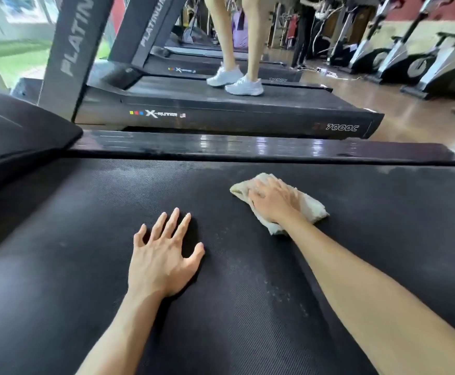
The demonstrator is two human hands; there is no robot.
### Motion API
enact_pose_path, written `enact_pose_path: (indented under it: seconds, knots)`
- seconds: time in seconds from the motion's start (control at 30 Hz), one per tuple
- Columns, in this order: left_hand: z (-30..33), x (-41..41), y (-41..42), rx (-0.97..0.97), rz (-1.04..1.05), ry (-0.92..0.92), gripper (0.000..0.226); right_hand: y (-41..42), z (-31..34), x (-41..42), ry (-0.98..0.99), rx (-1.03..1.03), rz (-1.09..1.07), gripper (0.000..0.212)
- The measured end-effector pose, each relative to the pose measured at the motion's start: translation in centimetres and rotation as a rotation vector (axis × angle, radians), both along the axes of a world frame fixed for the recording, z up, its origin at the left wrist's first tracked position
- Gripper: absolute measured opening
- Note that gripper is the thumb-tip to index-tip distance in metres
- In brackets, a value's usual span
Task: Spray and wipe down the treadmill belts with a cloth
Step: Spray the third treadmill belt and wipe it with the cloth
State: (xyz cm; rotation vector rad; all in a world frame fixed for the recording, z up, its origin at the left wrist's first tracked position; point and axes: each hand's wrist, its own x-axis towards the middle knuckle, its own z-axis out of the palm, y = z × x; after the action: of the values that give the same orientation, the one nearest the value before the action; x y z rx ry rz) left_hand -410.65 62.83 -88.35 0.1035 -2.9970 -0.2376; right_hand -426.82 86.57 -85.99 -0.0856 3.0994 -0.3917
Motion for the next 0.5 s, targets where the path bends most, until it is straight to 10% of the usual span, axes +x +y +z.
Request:
enact_pose_path:
  seconds: [0.3,0.5]
  knots:
    - [0.1,-0.2,0.0,0.008,0.005,0.008,0.091,-8.9,1.8,-3.1,-0.12,0.14,0.332,0.058]
    - [-0.4,-0.2,-0.3,-0.006,-0.003,0.004,0.084,-0.1,0.1,-6.4,-0.068,0.155,-0.268,0.059]
